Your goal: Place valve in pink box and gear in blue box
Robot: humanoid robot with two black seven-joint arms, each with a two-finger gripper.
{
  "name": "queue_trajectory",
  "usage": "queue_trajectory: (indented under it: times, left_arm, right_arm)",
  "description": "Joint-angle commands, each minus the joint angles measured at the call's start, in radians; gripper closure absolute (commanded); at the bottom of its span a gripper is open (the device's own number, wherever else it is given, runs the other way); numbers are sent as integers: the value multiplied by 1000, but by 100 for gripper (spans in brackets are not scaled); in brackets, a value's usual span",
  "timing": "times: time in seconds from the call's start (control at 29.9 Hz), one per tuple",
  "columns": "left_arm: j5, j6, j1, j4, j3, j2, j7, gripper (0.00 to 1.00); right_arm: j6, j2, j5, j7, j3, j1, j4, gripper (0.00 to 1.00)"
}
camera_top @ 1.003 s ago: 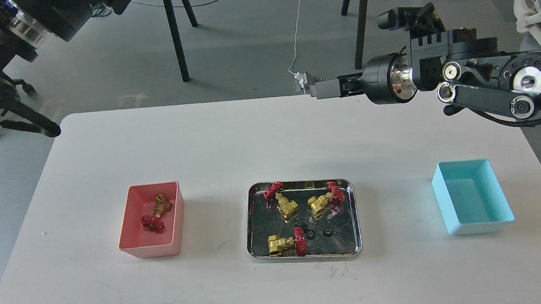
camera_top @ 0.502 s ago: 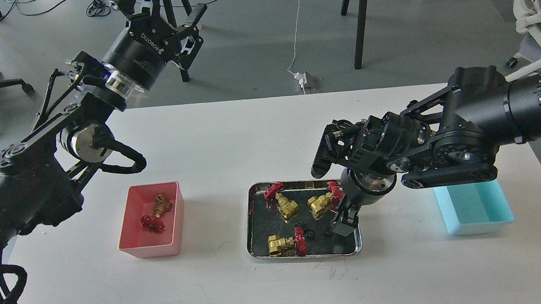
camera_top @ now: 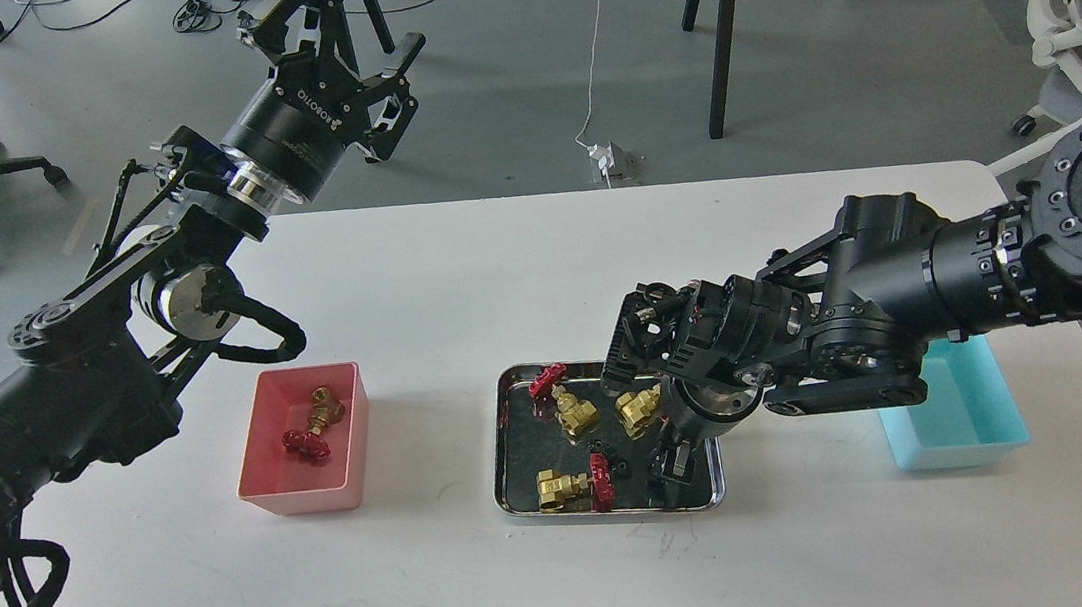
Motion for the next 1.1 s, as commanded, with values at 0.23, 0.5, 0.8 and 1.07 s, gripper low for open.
queue_trajectory:
  times: [0.23,0.5,0.8,1.07]
  left_arm:
    - [0,0,20,1,1,0,0,23]
    - [2,0,22,1,3,0,0,23]
    - [2,0,28,11,3,-2,0,22]
    - [2,0,34,18,3,-2,0,22]
  right_arm:
    - [0,0,13,1,8,-33,-12,44]
    - [0,0,41,6,24,-16,-4,44]
    - [-3,0,64,0,28,-34,-12,46]
    - [-6,0,64,0,26,-53,-18,47]
